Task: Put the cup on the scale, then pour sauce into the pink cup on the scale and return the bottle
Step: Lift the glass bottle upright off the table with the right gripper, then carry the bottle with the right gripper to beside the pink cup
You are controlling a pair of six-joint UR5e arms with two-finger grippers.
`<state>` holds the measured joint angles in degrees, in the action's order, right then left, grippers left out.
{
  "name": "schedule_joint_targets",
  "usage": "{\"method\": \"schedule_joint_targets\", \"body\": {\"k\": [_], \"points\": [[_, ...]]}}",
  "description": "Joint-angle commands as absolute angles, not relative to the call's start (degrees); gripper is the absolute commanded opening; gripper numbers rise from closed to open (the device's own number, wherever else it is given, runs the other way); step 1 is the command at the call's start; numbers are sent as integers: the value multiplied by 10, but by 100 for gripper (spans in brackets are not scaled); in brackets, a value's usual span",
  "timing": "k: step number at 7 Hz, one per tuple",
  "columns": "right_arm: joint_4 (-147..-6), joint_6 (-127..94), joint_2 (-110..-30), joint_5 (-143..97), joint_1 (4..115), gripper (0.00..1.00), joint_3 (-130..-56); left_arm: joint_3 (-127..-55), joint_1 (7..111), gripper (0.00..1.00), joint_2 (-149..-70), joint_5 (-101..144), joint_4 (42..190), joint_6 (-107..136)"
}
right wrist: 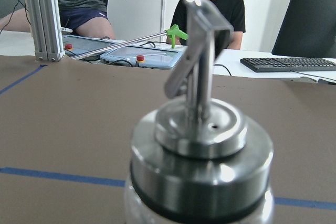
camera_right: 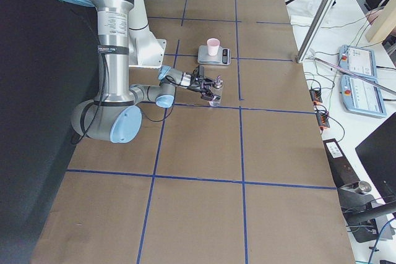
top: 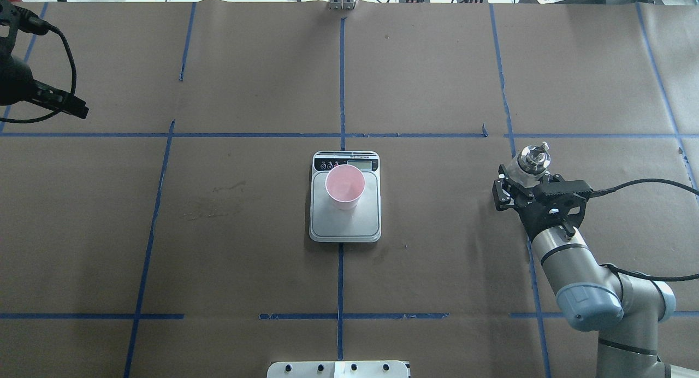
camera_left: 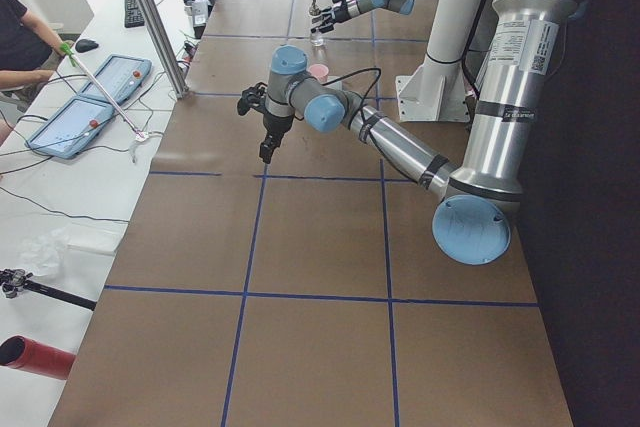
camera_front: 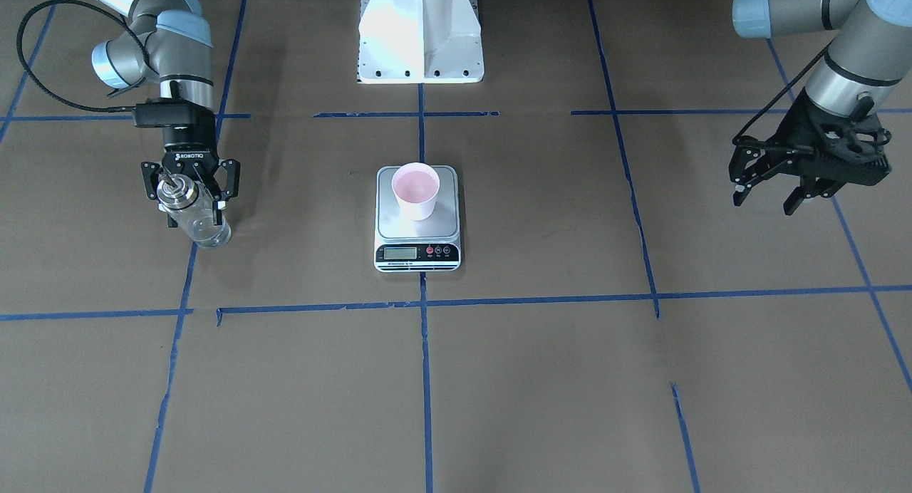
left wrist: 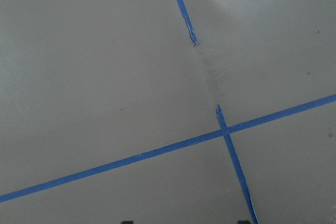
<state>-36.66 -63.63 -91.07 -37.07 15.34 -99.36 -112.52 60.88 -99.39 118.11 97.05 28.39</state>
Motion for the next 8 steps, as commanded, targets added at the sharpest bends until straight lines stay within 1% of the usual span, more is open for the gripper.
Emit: {"method": "schedule_joint_targets", "body": {"k": [1, 2, 3, 4, 5, 6, 7, 8], "points": [[-368, -573, -911, -368, 156, 0, -1032, -1127, 620, 72, -994, 1180, 970, 284], [-406, -573, -909, -365, 154, 0, -1050, -1130, 622, 72, -995, 1180, 969, 284], [-510, -573, -891, -364, 152, 0, -1093, -1130, 622, 72, -995, 1181, 969, 284], [-632, -576, -878, -366, 150, 0, -1161, -1129, 622, 72, -996, 1180, 969, 284], [-673, -573, -860, -370, 143, 0, -1165, -1129, 622, 72, -995, 1181, 970, 284], [-720, -573, -816, -370, 127, 0, -1165, -1127, 623, 72, -995, 1181, 970, 282], [-845, -584, -748, -368, 117, 0, -1160, -1128, 625, 72, -994, 1181, 970, 281], [-897, -584, -719, -367, 115, 0, -1160, -1129, 625, 72, -995, 1181, 970, 281]]}}
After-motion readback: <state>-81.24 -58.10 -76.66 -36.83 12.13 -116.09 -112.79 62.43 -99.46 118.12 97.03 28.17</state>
